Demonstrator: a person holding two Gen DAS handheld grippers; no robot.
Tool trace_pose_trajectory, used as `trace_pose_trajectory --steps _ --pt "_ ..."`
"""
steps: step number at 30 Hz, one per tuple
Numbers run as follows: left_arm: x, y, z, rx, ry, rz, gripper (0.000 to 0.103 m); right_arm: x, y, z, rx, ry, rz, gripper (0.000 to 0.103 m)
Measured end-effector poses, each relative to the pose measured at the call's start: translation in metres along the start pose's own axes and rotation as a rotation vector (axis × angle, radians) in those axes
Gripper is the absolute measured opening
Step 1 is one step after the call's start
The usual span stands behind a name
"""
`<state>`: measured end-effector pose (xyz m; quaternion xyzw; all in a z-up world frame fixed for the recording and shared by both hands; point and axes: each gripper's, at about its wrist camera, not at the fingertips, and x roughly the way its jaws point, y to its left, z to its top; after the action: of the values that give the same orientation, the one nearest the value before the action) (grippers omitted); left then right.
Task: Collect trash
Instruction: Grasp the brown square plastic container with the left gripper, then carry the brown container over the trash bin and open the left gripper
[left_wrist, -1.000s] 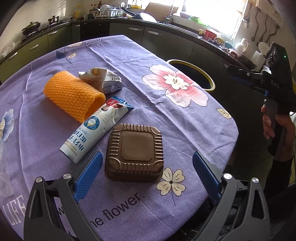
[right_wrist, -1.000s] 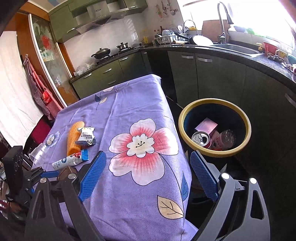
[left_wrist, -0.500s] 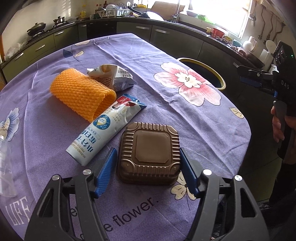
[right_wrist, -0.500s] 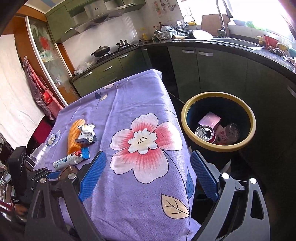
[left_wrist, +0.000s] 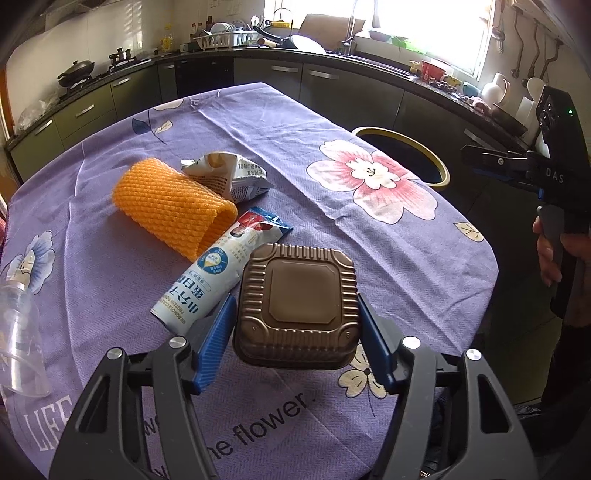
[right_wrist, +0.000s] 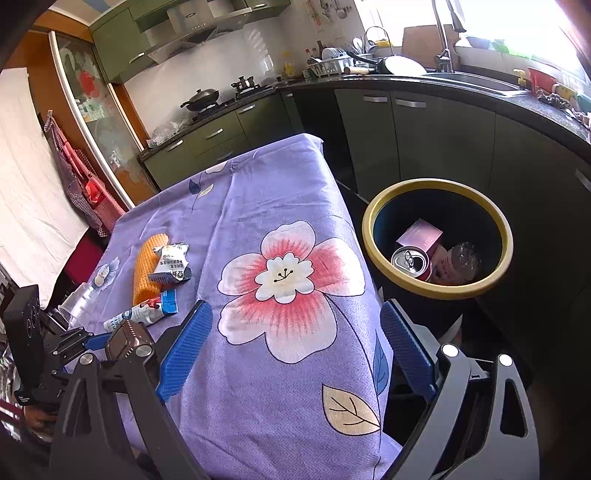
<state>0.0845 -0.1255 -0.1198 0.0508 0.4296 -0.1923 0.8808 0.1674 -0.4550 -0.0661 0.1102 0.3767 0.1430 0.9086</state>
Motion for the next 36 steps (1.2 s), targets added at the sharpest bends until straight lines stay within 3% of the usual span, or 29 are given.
trace_pose_trajectory --steps 4,5,21,27,36 --pt "-0.012 -0.003 0.004 0.009 -0.024 -0.003 0.061 0.000 0.000 -0.001 -0.002 0.002 0.001 0.091" --pt "-0.015 -0.004 0.005 0.011 -0.027 -0.005 0.056 0.000 0.000 -0.001 -0.001 0.002 0.001 0.091" --pt "-0.045 -0.020 0.038 0.080 -0.107 -0.037 0.056 -0.014 -0.018 0.000 0.040 -0.037 -0.026 0.091" --pt "-0.031 -0.046 0.078 0.157 -0.123 -0.098 0.056 -0.030 -0.047 0.001 0.096 -0.073 -0.086 0.091" --pt "0.034 -0.117 0.173 0.300 -0.094 -0.226 0.056 -0.051 -0.110 -0.010 0.219 -0.107 -0.162 0.091"
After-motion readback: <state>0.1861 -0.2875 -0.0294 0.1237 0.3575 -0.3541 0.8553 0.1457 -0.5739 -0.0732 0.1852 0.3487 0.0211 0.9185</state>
